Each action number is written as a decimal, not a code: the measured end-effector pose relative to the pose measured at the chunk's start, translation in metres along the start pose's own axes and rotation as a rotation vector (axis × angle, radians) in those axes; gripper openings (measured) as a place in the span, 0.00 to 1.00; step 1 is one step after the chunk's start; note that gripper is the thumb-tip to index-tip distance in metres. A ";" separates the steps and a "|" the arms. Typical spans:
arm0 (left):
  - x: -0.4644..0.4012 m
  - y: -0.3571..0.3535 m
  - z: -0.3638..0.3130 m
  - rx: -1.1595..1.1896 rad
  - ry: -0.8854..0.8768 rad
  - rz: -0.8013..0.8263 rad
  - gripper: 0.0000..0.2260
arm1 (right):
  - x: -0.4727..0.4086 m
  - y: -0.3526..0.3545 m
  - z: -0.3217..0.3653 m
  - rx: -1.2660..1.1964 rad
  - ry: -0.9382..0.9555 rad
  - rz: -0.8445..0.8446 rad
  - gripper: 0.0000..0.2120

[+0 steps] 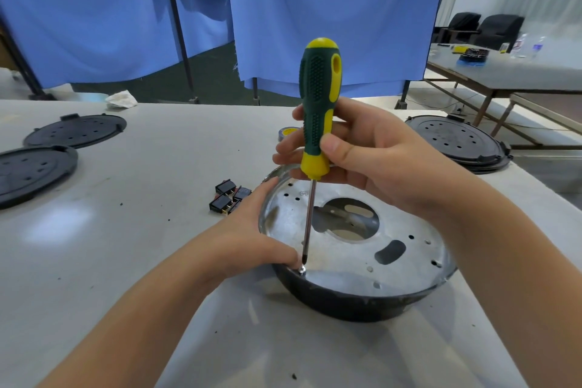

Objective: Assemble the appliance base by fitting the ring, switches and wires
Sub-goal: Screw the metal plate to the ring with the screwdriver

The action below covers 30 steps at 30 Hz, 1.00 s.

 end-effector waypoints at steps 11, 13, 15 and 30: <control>0.003 -0.001 -0.005 -0.020 0.028 0.007 0.51 | 0.000 -0.004 -0.003 0.045 -0.027 0.003 0.14; 0.003 -0.001 -0.005 -0.013 0.021 0.010 0.50 | 0.001 -0.006 -0.003 0.036 -0.021 0.011 0.14; 0.003 -0.001 -0.005 -0.002 0.006 0.010 0.49 | 0.002 -0.007 -0.001 0.030 -0.007 0.013 0.15; 0.001 -0.001 0.002 0.015 0.000 -0.010 0.46 | 0.008 -0.005 0.027 0.516 0.130 -0.215 0.24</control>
Point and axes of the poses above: each hand's wrist, its own x-axis away from the middle knuckle, its own y-axis out of the back of the hand, z = x × y, the point moved 9 cm from there along -x, towards the middle knuckle, and after that the axes turned 4 degrees about -y, right-handed, at the moved point
